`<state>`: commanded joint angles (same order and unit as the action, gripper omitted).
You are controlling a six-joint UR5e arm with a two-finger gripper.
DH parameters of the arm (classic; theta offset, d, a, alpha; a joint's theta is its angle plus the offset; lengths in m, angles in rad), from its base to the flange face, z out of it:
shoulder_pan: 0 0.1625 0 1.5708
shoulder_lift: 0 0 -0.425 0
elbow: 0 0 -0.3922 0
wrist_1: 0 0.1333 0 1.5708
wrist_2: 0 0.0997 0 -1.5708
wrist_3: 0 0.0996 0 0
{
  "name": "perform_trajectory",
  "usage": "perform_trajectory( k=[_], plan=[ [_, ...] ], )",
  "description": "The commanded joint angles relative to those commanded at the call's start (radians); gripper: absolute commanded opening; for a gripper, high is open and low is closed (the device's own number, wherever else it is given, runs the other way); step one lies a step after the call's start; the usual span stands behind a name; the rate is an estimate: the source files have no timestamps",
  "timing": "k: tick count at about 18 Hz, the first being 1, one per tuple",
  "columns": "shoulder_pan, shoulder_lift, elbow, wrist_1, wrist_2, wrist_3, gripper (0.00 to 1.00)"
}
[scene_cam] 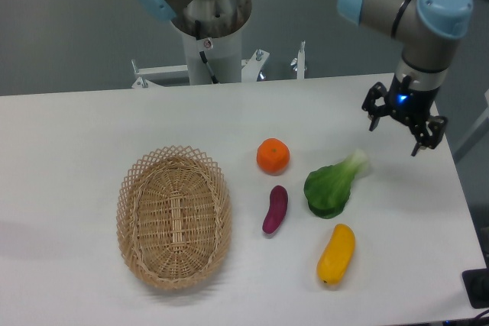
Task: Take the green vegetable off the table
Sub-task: 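Move the open gripper over the green bok choy, then lower the gripper onto the bok choy stem and close it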
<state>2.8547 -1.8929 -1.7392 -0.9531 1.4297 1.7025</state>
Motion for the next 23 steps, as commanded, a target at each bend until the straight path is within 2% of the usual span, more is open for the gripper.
perform_trajectory(
  k=[2,6,9,14,23],
  plan=[
    [0.0,-0.006,-0.045,0.055,0.02,0.02,1.0],
    [-0.026,-0.046,-0.049,0.066,0.162,0.025,1.0],
    [-0.049,-0.075,-0.051,0.079,0.17,0.005,1.0],
    [-0.06,-0.09,-0.089,0.163,0.173,0.005,1.0],
    [-0.069,-0.104,-0.115,0.172,0.173,0.002,1.0]
  ],
)
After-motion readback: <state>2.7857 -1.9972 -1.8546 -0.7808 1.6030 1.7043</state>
